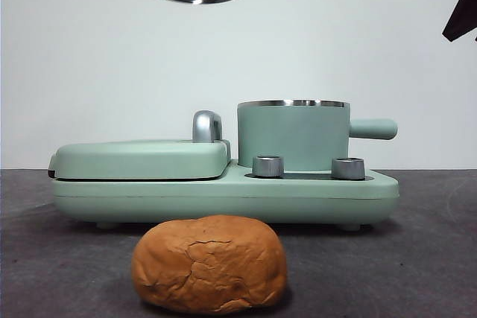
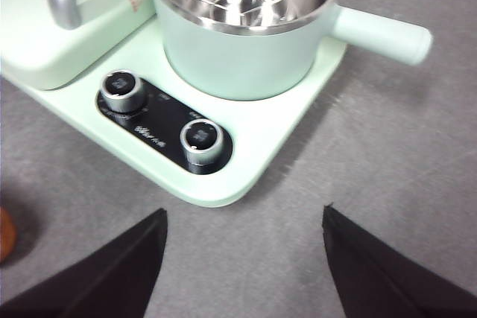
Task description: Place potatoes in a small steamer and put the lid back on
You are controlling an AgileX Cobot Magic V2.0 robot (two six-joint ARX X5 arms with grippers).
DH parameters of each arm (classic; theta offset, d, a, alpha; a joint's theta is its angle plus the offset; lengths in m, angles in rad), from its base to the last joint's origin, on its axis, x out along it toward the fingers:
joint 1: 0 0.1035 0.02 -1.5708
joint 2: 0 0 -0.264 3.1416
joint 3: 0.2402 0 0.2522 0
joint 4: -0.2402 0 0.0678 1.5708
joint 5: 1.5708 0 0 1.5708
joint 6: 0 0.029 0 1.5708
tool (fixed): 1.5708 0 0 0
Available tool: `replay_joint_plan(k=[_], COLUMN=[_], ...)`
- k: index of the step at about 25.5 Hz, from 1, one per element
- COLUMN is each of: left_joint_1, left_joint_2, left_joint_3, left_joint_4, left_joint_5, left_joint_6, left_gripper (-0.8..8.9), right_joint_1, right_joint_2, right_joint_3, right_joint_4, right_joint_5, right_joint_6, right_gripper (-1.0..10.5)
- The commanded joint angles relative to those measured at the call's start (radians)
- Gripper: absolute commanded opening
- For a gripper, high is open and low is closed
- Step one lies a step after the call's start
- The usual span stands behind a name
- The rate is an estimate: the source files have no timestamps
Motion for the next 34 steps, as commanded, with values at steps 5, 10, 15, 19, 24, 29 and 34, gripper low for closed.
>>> replay_joint_plan(k=[5, 10, 15, 19, 24, 29, 34], left_joint_1=[-0.005, -0.005, -0.005, -0.005, -0.005, -0.005, -0.005], left_joint_2=[-0.328, -0.430, -0.437, -0.436, -0.437, -0.437, -0.437], left_joint_3=[-0.194, -0.194, -0.194, -0.194, -0.194, -0.194, -0.194], left_joint_4=[-0.134, -0.248, -0.281, -0.278, -0.277, -0.277, -0.278], left_joint_5=[-0.092, -0.092, -0.092, -0.092, -0.092, -0.092, -0.092], left_joint_6=[-0.079, -0.080, -0.079, -0.079, -0.076, -0.077, -0.077], left_gripper=[0.17, 0.17, 0.17, 0.17, 0.17, 0.17, 0.17], right_joint_1=[0.079, 0.215, 0.458, 0.562, 0.653, 0.712, 0.738], right_joint_2=[0.006, 0.040, 0.185, 0.297, 0.427, 0.527, 0.628], right_joint_3=[0.016, 0.016, 0.052, 0.084, 0.097, 0.097, 0.098], right_joint_4=[0.005, -0.005, -0.021, -0.010, 0.035, 0.109, 0.180], right_joint_5=[-0.002, -0.004, -0.001, -0.001, 0.003, 0.007, 0.026], right_joint_6=[0.003, -0.014, -0.079, -0.113, -0.135, -0.146, -0.167], right_gripper=[3.3, 4.0, 4.2, 4.2, 4.2, 4.2, 4.4])
